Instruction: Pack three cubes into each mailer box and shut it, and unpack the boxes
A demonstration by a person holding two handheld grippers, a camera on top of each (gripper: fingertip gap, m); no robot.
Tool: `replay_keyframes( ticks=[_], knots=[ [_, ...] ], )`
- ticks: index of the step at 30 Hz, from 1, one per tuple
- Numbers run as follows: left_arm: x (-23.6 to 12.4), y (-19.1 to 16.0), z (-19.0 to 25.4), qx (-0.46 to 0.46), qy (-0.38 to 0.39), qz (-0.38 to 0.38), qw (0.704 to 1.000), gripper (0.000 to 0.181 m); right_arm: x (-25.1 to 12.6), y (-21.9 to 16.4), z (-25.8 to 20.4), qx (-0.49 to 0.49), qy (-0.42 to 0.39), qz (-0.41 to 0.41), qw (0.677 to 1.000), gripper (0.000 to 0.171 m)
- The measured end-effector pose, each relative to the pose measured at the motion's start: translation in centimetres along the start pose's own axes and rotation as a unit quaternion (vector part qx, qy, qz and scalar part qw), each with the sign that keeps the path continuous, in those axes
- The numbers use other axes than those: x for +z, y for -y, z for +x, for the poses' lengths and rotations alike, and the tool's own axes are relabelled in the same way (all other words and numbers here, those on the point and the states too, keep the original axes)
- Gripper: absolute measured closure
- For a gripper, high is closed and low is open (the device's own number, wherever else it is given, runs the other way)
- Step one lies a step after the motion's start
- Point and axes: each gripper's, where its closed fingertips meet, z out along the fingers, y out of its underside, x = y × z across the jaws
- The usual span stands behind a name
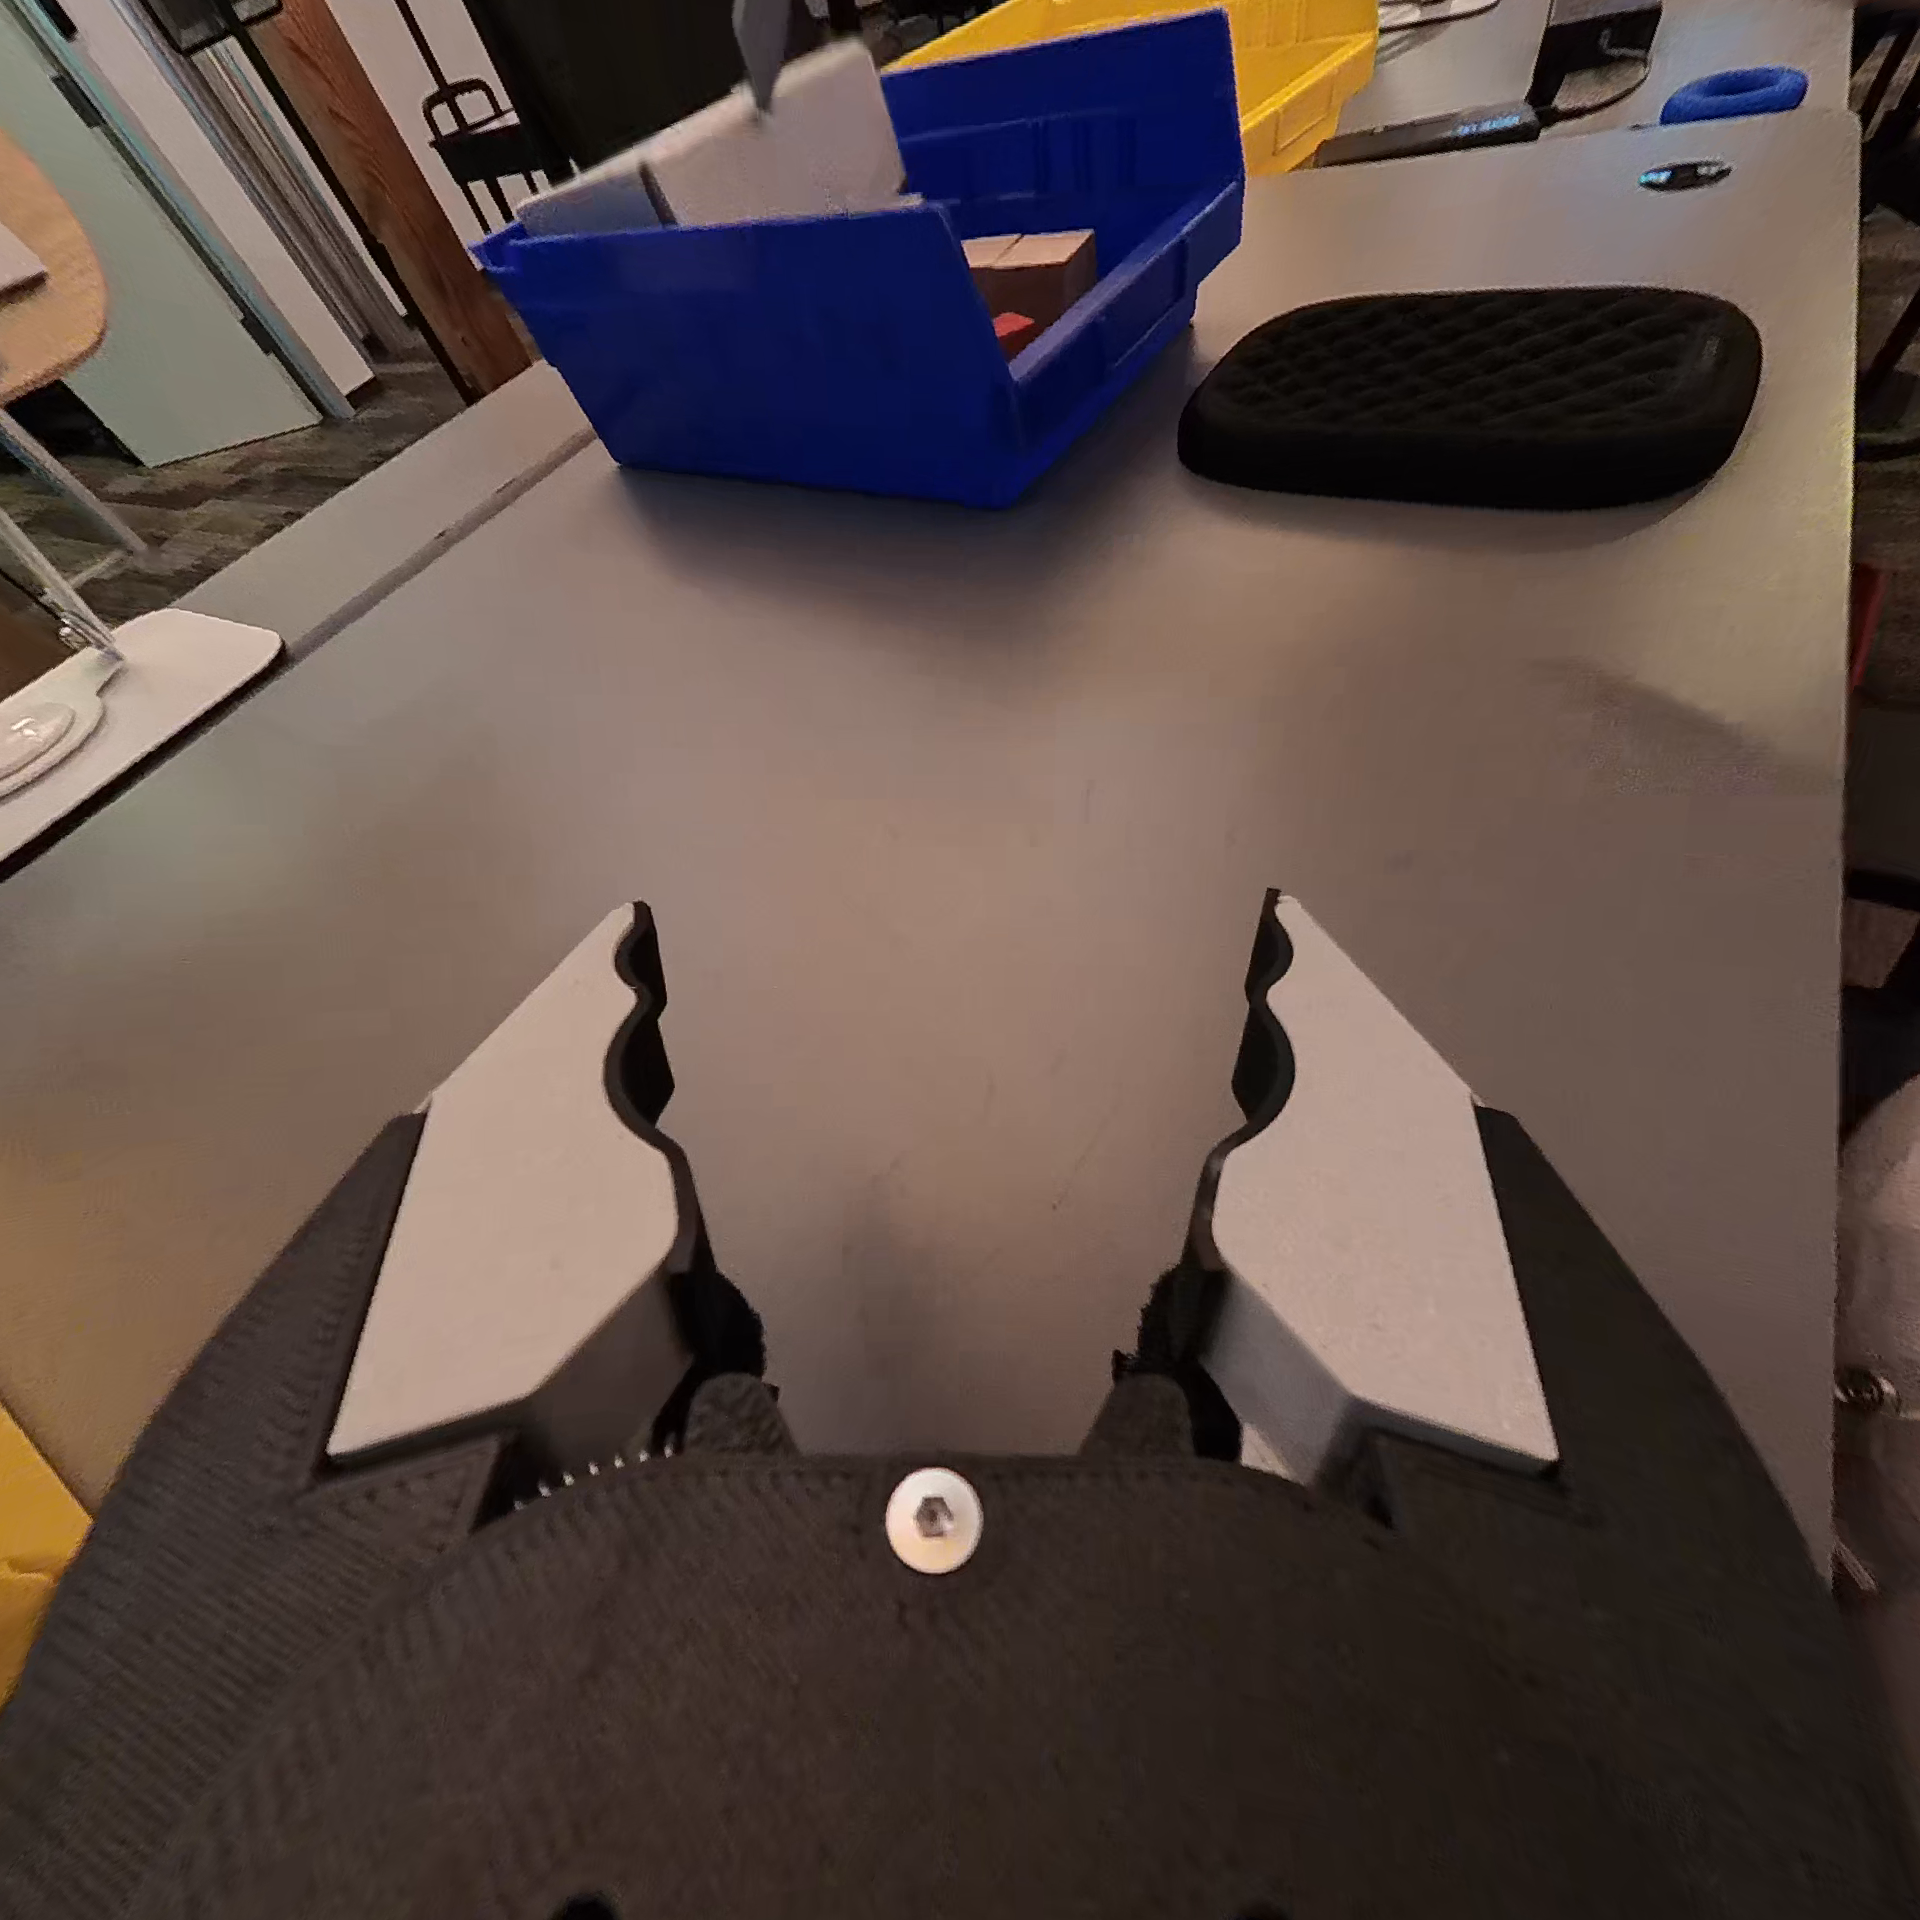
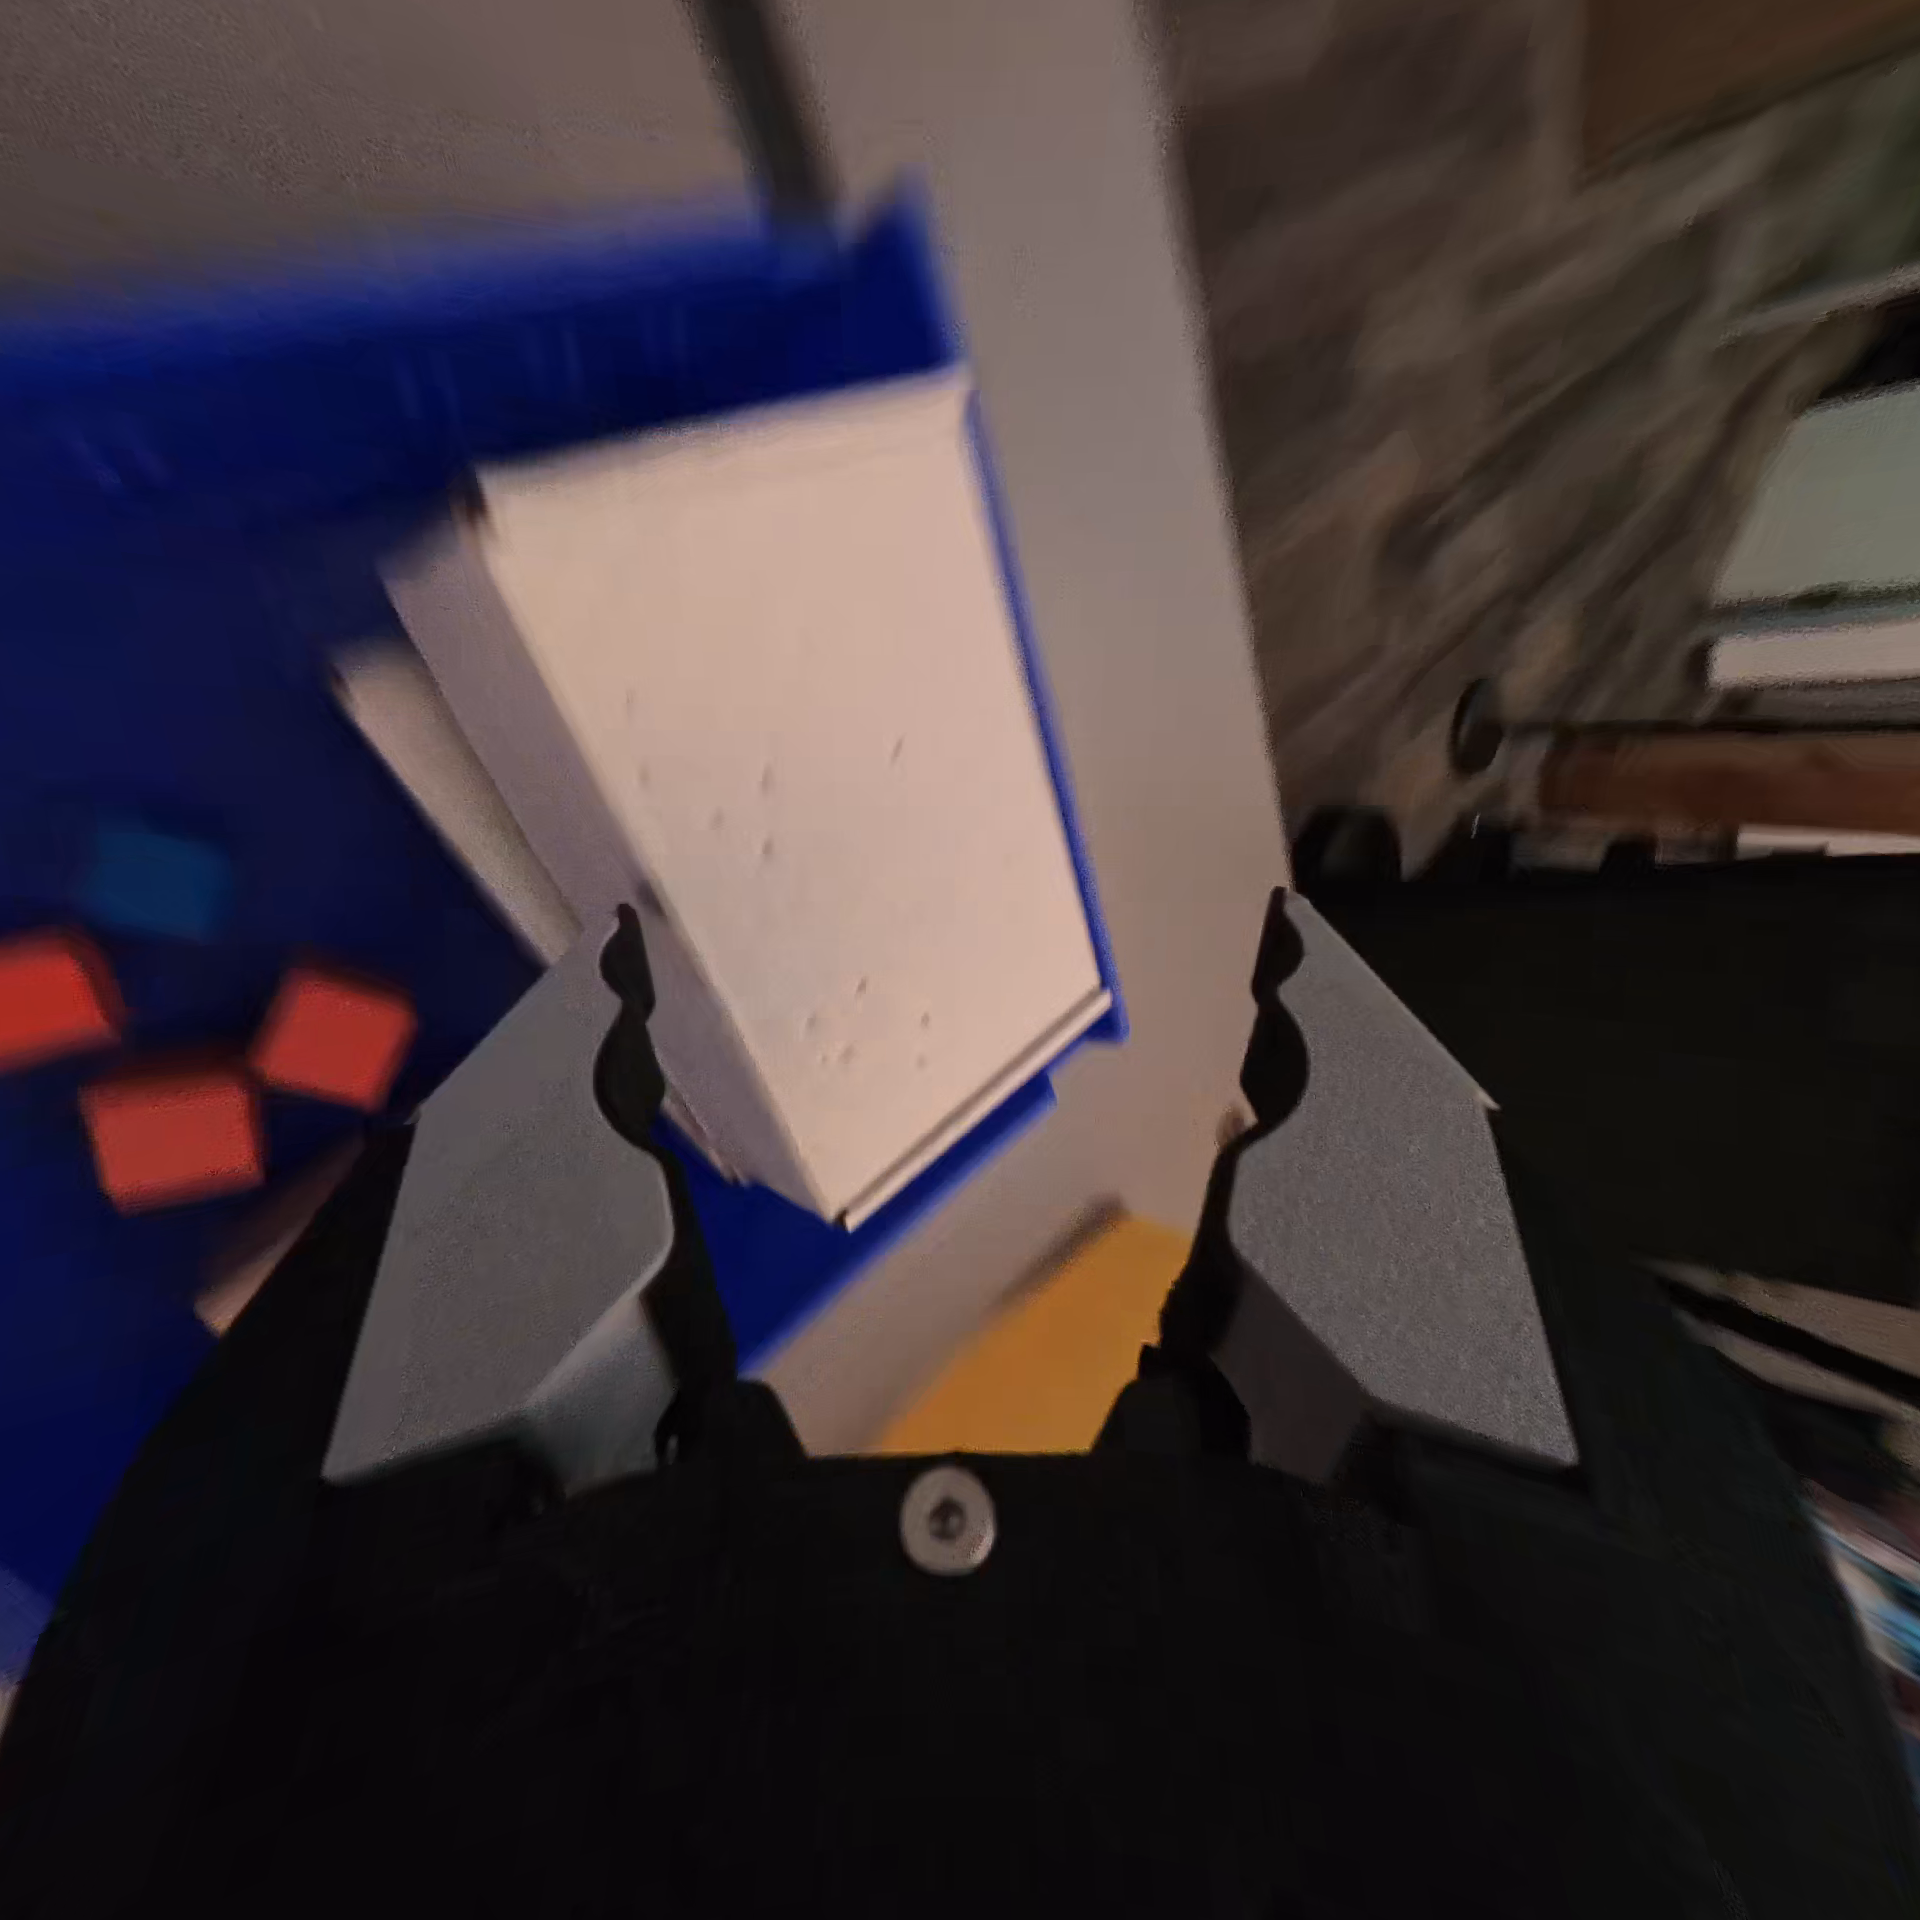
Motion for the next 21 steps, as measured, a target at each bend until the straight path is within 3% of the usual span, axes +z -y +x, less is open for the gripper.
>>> replay_keyframes(
  ticks=[3,5,7,8,9,10,14,16,18,21],
  knots=[
    [-0.4,0.5,-0.3,-0.014,0.000,0.019,1.000,0.070,-7.5,4.4,1.1,0.143,-0.066,0.249,0.955,0.055],
    [-0.6,0.8,-0.5,-0.026,-0.001,0.029,0.999,0.071,-13.8,5.3,2.4,0.213,-0.135,0.387,0.887,0.051],
    [-0.7,1.0,-0.7,-0.038,-0.003,0.036,0.999,0.071,-20.3,5.1,3.0,0.251,-0.197,0.513,0.797,0.051],
    [-0.7,0.9,-0.8,-0.044,-0.004,0.036,0.998,0.071,-22.8,4.7,3.0,0.261,-0.217,0.554,0.760,0.055],
    [-0.6,0.9,-0.9,-0.047,-0.004,0.035,0.998,0.071,-24.1,4.3,3.1,0.273,-0.220,0.567,0.745,0.059],
    [-0.6,0.8,-0.9,-0.046,-0.004,0.033,0.998,0.071,-24.1,3.8,3.3,0.294,-0.216,0.553,0.749,0.062],
    [-0.2,0.3,-0.7,-0.028,0.002,0.018,0.999,0.071,-20.3,0.5,3.7,0.318,-0.233,0.415,0.820,0.075],
    [0.1,-0.1,-0.6,-0.022,0.003,0.005,1.000,0.071,-18.6,-2.9,4.7,0.330,-0.266,0.370,0.827,0.092],
    [0.3,-0.3,-0.6,-0.017,0.006,-0.003,1.000,0.071,-15.3,-6.1,4.1,0.389,-0.191,0.341,0.834,0.113],
    [0.4,-0.3,-0.7,-0.020,0.006,-0.003,1.000,0.071,-10.3,-11.5,1.3,0.489,-0.070,0.244,0.835,0.127]
  ],
)
